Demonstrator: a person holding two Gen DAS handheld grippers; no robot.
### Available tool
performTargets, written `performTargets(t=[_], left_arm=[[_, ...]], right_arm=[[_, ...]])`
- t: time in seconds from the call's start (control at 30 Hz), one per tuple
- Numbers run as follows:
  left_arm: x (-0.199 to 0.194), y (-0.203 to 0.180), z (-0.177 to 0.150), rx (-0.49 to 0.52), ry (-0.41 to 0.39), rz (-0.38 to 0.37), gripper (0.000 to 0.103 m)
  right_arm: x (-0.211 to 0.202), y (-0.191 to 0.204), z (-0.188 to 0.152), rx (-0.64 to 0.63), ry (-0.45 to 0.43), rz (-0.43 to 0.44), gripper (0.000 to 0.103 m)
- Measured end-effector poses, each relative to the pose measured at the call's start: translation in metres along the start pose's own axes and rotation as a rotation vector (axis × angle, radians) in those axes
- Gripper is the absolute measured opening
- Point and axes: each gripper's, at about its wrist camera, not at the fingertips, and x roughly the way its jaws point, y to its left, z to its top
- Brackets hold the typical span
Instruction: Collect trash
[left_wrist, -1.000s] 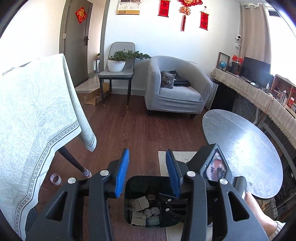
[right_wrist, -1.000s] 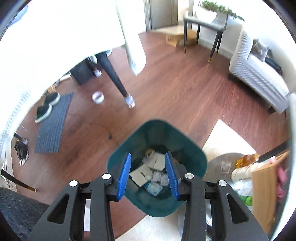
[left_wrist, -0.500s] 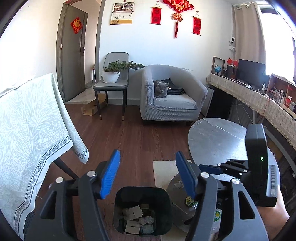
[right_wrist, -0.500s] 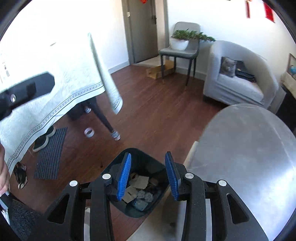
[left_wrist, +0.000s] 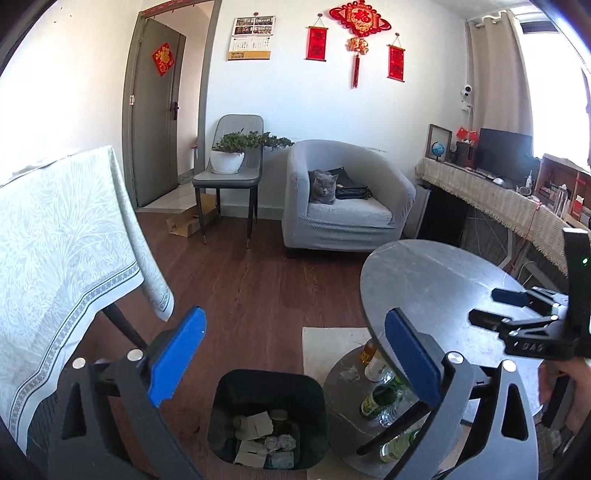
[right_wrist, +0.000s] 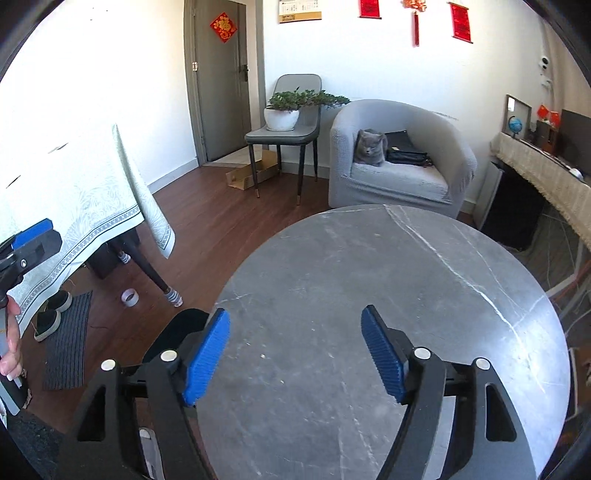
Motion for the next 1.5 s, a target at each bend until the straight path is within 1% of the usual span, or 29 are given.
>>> performTargets(t=[0.07,0.1,0.13,0.23,0.27,0.33,0.4,0.5,0.6,0.67,0.9,1.07,1.2,1.37,1.5], left_arm=[[-0.001,0.000,-0.011,0.037,0.032,0.044,0.100],[-0.001,0.000,-0.016,0.049,0.048,0.055,0.100],[-0.004,0.000,-0.022,0.052,0.050,0.057,0.100],[-0.017,-0.003,-0.034,0.072,0.027,0.066,0.100],[-0.021,-0.006,-0.037,0.083,0.019,0.060,0.100],[-0.026,-0.011,-0.039,0.097,0.029,0.027,0.100],[-0.030,-0.018,-0.045,0.102,0.041,0.019,0.100],[-0.039,-0.024,-0.054,0.107,0.044,0.045,0.100],[-0.045,-0.020,-0.060,0.080,0.043,0.043,0.100],[-0.050,-0.018,-0.063,0.074,0.038,0.061,0.100],[-0.064,-0.011,-0.071,0.054,0.043,0.060,0.100],[-0.068,-0.007,-0.073,0.036,0.041,0.076,0.100],[-0.069,-0.006,-0.075,0.037,0.043,0.093,0.100],[-0.063,-0.004,-0.076,0.024,0.070,0.091,0.100],[-0.062,-0.002,-0.077,0.008,0.073,0.085,0.100]], right_arm=[[-0.011,-0.012,-0.008,0.014,-0.016,-0.016,0.085],[-0.018,-0.016,-0.013,0.019,-0.025,-0.017,0.092],[-0.024,-0.020,-0.018,0.020,-0.031,-0.020,0.094],[-0.042,-0.035,-0.033,0.024,-0.032,-0.057,0.095],[-0.049,-0.040,-0.038,0.028,-0.034,-0.065,0.096],[-0.063,-0.049,-0.046,0.044,-0.044,-0.089,0.098],[-0.075,-0.058,-0.056,0.060,-0.047,-0.094,0.098],[-0.090,-0.066,-0.071,0.086,-0.050,-0.101,0.098],[-0.101,-0.071,-0.086,0.104,-0.051,-0.103,0.098],[-0.109,-0.074,-0.093,0.117,-0.057,-0.097,0.098],[-0.136,-0.064,-0.115,0.111,-0.087,-0.065,0.099],[-0.143,-0.059,-0.125,0.102,-0.087,-0.054,0.099],[-0.144,-0.054,-0.125,0.085,-0.095,-0.048,0.099],[-0.139,-0.056,-0.126,0.102,-0.070,-0.036,0.099],[-0.141,-0.054,-0.127,0.095,-0.079,-0.035,0.099]])
